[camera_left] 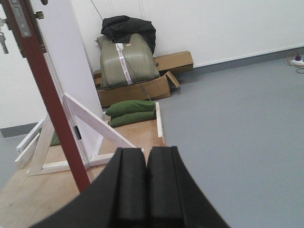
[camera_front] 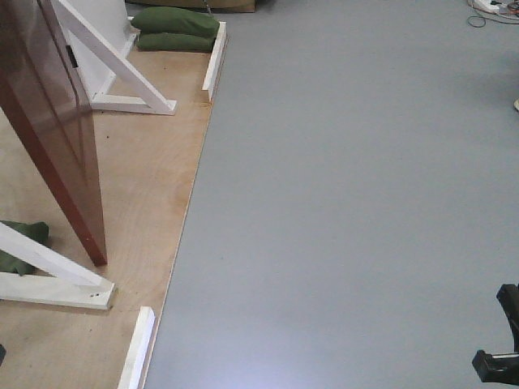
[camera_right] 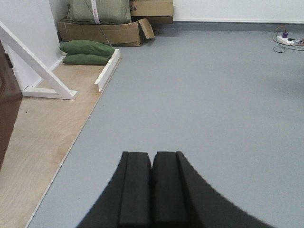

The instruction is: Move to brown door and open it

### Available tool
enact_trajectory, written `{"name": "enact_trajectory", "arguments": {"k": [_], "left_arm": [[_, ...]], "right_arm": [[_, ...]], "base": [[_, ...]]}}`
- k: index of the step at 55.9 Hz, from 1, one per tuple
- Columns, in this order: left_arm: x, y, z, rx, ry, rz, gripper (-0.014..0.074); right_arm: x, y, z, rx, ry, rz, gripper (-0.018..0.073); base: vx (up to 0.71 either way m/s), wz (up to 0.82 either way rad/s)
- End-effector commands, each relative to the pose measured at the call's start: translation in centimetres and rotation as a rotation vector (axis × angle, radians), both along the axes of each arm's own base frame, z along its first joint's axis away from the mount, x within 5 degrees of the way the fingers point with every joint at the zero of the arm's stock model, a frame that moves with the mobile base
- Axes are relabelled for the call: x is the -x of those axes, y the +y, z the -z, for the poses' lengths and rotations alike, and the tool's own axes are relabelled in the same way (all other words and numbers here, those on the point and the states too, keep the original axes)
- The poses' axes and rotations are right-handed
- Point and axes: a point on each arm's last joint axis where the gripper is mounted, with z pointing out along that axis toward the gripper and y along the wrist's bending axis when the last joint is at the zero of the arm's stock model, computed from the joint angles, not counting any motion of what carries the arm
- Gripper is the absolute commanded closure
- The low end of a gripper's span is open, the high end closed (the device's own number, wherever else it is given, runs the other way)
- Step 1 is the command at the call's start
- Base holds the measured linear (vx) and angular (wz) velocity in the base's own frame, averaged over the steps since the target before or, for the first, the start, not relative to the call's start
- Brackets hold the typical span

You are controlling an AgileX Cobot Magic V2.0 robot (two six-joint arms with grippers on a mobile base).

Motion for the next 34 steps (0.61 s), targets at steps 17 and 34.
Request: {"name": "enact_trajectory", "arguments": {"k": [17, 34], "left_arm": [[0.17, 0.02, -1.35, 0.024, -0.105, 0.001, 0.0603], [0.17, 0.02, -1.35, 0.024, -0.105, 0.001, 0.0603]], "right_arm": [[-0.16, -0.06, -0.55, 0.007, -0.078, 0.005, 0.0559], [-0.16, -0.06, -0.55, 0.007, -0.078, 0.005, 0.0559]], "base": [[0.37, -0.04], [0.38, -0.07]]}}
